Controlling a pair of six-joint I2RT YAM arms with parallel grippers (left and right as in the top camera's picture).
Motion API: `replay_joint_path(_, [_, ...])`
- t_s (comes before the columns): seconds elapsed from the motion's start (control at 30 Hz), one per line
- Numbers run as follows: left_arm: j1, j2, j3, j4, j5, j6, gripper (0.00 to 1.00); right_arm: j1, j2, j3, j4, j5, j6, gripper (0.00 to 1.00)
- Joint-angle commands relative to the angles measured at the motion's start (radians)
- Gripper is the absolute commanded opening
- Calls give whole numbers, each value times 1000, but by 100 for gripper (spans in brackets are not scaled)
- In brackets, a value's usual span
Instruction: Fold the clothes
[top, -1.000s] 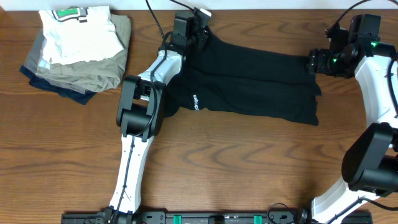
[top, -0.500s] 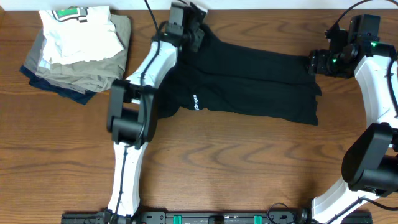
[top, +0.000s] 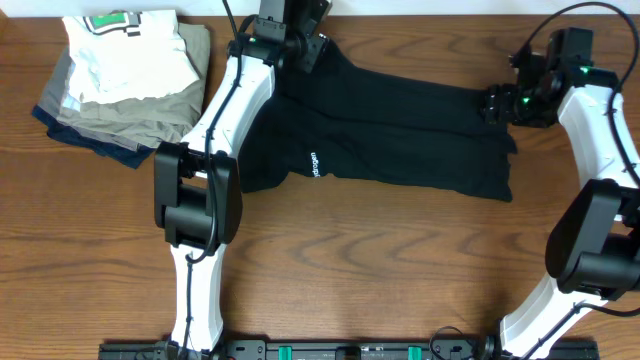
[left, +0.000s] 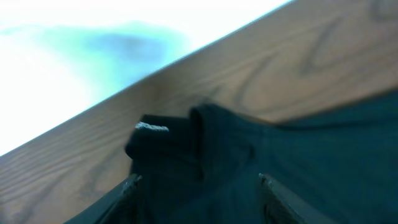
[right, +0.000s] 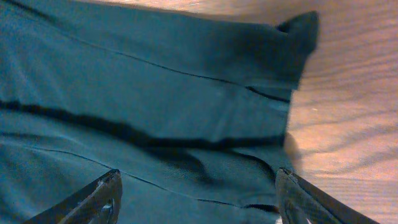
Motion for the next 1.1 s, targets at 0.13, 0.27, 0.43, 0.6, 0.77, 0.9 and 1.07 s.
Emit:
replay_joint_path(0.13, [46,66,5,72,-29,-90,59,53,5,11,15,-18,-1,77])
replay_joint_path(0.27, [43,109,5,77,-14,3,65,57,5,11,13,-18,-2,77])
replay_joint_path(0.43, [22,158,5,75,-15,143,75,57,5,11,10,-18,-2,77])
replay_joint_path(0.6, [18,192,5,77,-15,203,77,56,5,11,3,-17,-2,77])
replay_joint_path(0.77, [16,210,5,90,-14,240,77,56,5,11,3,-18,-2,77])
replay_joint_path(0.9, [17,227,5,142,-15,251,77,56,5,11,3,-17,-2,77])
replay_joint_path(1.07, [13,245,5,179,-14,251,77,56,5,11,2,-17,-2,77])
